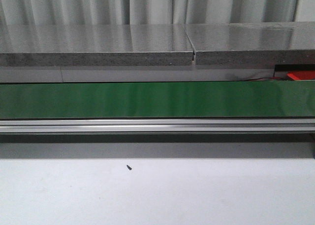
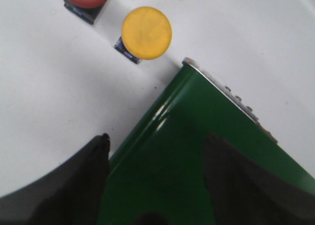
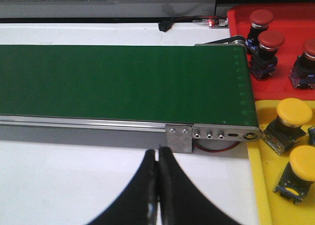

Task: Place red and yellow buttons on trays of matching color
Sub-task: 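Move the left gripper over the remaining buttons in the cluster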

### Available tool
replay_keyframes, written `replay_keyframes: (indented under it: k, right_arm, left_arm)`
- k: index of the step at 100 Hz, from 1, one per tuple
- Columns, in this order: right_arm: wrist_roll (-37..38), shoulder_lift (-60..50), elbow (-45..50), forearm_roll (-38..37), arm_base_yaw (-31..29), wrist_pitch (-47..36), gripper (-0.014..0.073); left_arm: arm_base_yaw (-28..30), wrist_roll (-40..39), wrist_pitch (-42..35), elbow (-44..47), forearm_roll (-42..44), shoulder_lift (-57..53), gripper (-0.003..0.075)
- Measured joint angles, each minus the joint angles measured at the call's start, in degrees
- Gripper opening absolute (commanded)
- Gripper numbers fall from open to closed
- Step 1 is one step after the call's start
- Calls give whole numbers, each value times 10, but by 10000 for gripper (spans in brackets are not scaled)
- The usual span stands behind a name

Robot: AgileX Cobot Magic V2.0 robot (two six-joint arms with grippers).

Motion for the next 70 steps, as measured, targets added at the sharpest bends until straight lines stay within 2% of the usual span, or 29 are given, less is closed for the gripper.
replay_keyframes:
  k: [29,70]
  right_arm:
    - [0,0,0,0,0,0,-67]
    - [0,0,0,0,0,0,-67]
  left_arm:
    - [0,-64,6,-72,23,65,398]
    - [0,-83,-12,-94,-4,128,398]
